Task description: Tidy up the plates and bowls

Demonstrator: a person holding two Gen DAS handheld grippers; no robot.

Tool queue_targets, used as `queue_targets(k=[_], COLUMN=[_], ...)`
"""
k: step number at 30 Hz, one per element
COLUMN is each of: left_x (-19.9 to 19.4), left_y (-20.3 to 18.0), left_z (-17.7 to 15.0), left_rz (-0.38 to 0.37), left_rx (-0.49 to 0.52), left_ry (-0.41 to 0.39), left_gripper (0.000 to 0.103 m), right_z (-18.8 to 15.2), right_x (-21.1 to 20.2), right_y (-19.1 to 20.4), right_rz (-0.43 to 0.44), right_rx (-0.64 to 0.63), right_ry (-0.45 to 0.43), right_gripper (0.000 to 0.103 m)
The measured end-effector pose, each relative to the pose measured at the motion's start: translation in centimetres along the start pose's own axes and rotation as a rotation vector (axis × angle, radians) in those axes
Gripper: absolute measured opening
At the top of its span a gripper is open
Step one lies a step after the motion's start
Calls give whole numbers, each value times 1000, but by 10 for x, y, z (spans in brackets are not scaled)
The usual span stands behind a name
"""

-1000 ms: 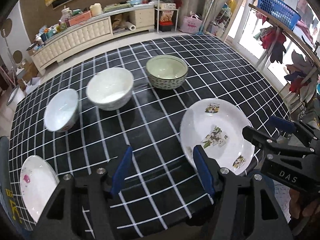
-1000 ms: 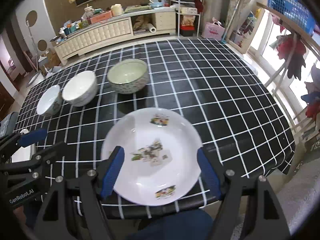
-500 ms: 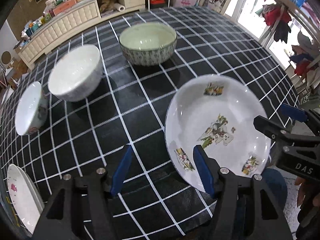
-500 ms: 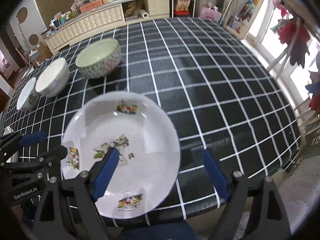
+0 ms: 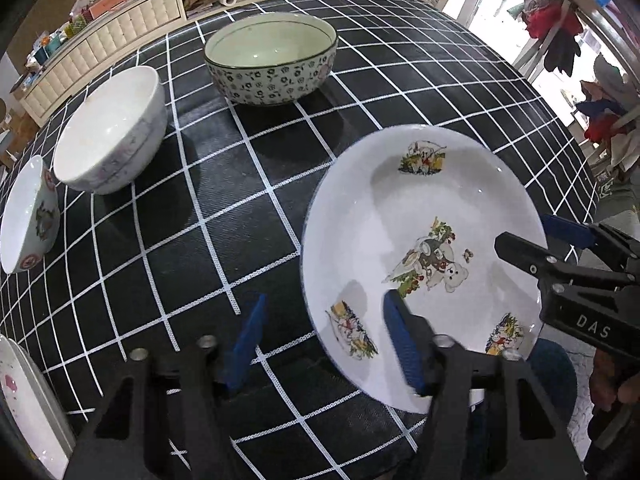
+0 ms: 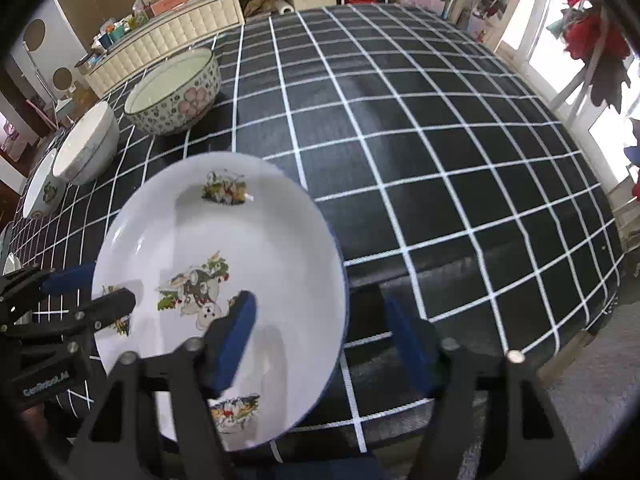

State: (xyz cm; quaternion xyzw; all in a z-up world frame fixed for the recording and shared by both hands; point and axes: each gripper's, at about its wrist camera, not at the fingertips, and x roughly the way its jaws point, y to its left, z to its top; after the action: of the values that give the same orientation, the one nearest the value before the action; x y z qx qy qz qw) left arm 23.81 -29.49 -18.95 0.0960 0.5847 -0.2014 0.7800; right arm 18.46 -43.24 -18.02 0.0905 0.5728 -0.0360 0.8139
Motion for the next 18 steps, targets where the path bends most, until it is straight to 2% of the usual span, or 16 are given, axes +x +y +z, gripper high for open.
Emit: queue_targets(k=[2, 4, 10, 15, 18], left_x=[6, 9, 8, 8, 8], left_y=[-1, -1, -4, -3, -6], left_z=[0, -1, -1, 0, 1], left_rz=[-7, -40, -33, -28, -15], left_rx=[-2, -8, 3, -4, 2], left_ry=[21, 38, 37, 42, 29], left_gripper=[29, 26, 26, 26, 25], right_z=[0, 0, 4, 5, 4], right_x=[5, 5, 4, 6, 4], right_y=[-3, -6, -6, -1, -3], right_rz=[2, 15, 54, 38, 44], right_rx=[11, 17, 13, 17, 29], right_ry=[10, 8, 7, 4, -1], right_gripper=[56, 53, 36, 36, 31])
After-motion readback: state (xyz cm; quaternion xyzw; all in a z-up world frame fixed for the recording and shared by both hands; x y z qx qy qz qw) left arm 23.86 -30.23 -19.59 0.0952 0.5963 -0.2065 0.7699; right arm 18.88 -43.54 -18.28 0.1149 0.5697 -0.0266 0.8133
